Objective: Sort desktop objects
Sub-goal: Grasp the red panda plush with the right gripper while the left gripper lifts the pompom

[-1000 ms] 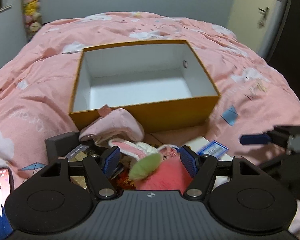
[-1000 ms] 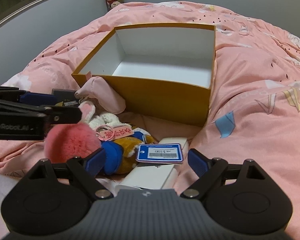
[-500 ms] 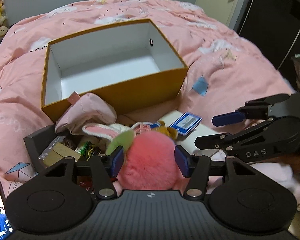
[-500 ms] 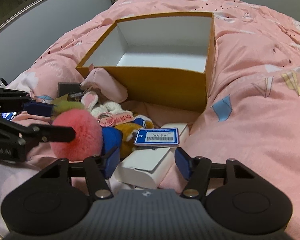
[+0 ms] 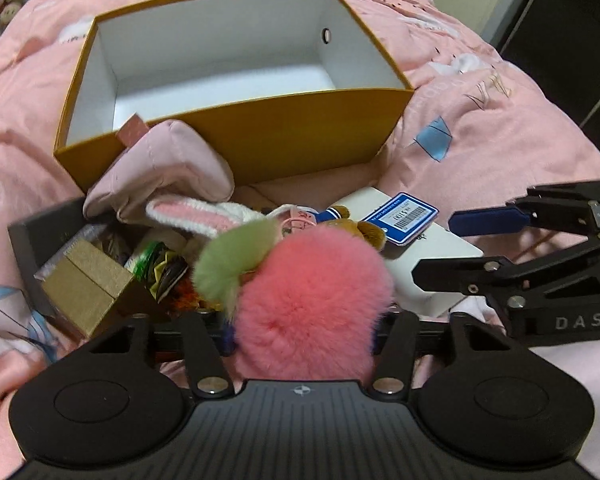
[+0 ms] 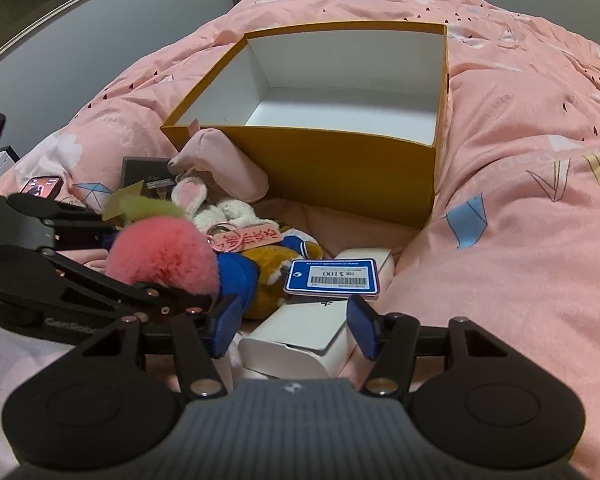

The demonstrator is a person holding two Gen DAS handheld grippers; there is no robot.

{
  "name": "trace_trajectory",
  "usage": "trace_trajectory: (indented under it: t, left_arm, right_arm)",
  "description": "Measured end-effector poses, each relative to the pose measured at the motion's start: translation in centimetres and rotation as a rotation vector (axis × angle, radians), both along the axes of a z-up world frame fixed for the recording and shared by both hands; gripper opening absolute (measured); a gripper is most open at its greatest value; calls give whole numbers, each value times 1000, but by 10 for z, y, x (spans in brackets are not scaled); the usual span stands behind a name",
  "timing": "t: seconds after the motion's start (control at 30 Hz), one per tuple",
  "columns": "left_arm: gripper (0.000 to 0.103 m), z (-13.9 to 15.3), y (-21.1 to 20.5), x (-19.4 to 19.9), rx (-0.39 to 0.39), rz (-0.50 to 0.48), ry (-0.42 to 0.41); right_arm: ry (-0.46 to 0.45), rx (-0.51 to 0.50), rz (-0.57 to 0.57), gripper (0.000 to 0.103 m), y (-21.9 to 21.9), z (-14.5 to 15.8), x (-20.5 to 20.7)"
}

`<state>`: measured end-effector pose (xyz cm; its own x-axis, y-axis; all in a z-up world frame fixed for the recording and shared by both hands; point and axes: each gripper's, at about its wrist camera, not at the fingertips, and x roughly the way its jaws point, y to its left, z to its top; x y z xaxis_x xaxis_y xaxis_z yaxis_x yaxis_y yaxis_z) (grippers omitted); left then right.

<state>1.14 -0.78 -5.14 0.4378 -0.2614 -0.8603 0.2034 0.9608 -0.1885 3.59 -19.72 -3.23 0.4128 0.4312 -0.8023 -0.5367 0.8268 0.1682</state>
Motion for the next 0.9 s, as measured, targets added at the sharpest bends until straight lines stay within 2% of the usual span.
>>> trace_trajectory:
  t: [0.27, 0.5, 0.67, 0.77, 0.9]
  left_arm:
    - [52, 31, 18, -8, -32, 61, -100]
    - [52, 69, 51, -12, -17, 166, -210]
    - [52, 69, 63, -9, -6, 204, -203]
    - [52, 64, 61, -6, 1, 206, -189]
    - [52, 56, 60, -6, -5, 198, -173]
  right_arm:
    - [-44, 4, 7, 61, 0, 10, 4]
    - [-74, 16, 90, 57, 18, 19, 13]
    - [-37, -22, 206, 54, 41, 9, 14]
    - [-43, -82, 294, 54, 54, 0, 8]
    - [-64, -137, 321, 54, 61, -10, 11]
